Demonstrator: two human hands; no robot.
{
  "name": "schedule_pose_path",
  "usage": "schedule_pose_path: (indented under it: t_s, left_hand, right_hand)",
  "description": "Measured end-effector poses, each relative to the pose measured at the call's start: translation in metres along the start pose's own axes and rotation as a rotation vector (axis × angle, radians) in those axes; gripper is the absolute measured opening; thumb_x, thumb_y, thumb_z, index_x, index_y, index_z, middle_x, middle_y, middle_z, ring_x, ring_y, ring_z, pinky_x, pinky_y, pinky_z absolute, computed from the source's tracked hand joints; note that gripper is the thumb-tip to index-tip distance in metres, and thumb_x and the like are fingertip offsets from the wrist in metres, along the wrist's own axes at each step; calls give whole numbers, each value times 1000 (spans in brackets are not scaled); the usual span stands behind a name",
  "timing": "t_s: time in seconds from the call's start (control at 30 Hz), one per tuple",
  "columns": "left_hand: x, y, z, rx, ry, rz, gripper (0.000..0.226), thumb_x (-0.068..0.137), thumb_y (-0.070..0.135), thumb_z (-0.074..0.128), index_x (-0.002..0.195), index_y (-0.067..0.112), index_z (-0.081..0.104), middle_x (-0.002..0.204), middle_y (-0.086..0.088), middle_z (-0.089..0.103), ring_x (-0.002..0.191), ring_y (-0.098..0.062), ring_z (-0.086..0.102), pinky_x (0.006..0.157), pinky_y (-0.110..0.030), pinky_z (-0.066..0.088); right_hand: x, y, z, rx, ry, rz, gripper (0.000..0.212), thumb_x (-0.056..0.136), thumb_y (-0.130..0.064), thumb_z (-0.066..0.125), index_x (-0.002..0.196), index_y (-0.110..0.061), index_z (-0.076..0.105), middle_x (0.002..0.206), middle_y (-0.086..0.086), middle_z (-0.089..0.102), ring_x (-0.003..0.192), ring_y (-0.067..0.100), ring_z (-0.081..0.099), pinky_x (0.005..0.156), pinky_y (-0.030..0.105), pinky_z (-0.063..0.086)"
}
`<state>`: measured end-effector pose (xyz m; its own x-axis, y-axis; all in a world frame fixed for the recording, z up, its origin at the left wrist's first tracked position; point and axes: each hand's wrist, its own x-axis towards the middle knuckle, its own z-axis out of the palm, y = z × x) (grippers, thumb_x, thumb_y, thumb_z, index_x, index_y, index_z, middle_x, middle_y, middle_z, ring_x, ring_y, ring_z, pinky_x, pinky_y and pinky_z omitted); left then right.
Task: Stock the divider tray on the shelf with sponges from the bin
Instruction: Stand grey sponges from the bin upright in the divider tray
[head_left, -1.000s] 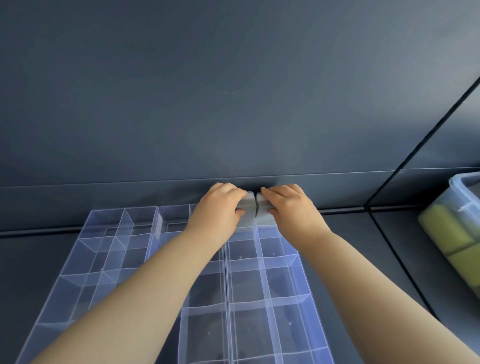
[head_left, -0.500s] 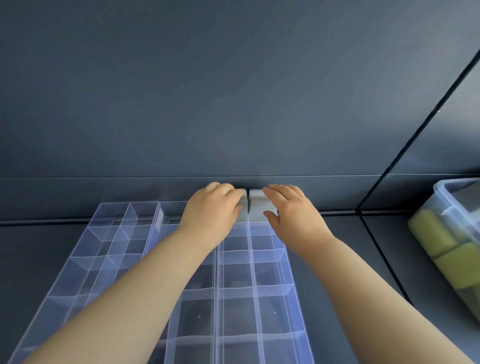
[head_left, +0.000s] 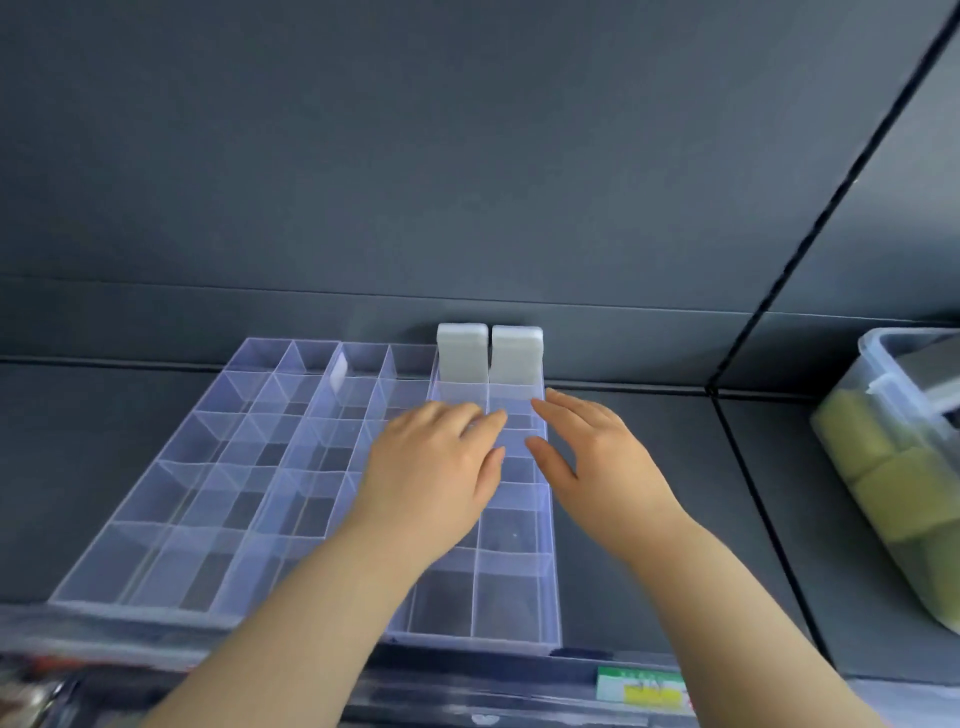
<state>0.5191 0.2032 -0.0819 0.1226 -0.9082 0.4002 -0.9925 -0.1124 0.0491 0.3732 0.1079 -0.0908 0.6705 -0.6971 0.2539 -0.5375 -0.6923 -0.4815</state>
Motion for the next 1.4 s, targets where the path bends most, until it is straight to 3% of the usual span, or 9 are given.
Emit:
schedule_pose_path:
  t_s: [0.23,0.4,0.7,0.9,1.2,1.4]
  left_hand:
    - [-44,12,-29,-46,47,109,38,85,32,40,103,17,70,84,4,69,67,-22,64,58,-31,49]
    - [-65,26,-45,-135,82,234,40,83,34,41,103,17,71,79,3,70,65,-23,64,58,-31,49]
    - [-91,129,-46,-364,52,486,41,85,36,41,109,15,68,85,2,69,72,-21,65,58,-32,50]
    - [-77,231,-35,-444,38,615,39,85,35,43,107,16,69,83,5,69,72,-19,64,60,-30,50]
    - [-21,396,-16,-485,16,664,40,86,34,42,110,15,67,92,3,70,80,-17,66,67,-31,51]
    - [14,452,-7,-487,43,622,38,86,31,43,111,16,67,92,4,70,82,-15,65,67,-29,51]
  right_hand:
    - [-87,-25,-33,-130,125,160,46,89,-39,54,131,-19,52,140,-1,47,130,18,41,100,20,26]
    - [-163,-45,-63,-195,245,404,47,89,-40,51,133,-23,49,140,-7,45,131,11,36,105,22,26]
    - [-287,-51,-98,-191,379,697,46,89,-42,50,133,-28,49,138,-12,46,130,11,38,106,28,32]
    - [-354,-2,-136,-177,496,835,43,90,-40,51,131,-30,49,134,-13,48,126,8,40,95,16,27]
    - [-421,117,-233,-129,443,882,45,89,-44,48,132,-34,46,133,-12,49,125,9,42,101,25,33]
    - [-429,184,-271,-78,502,852,38,88,-33,55,126,-30,54,114,-18,51,115,8,49,93,22,34]
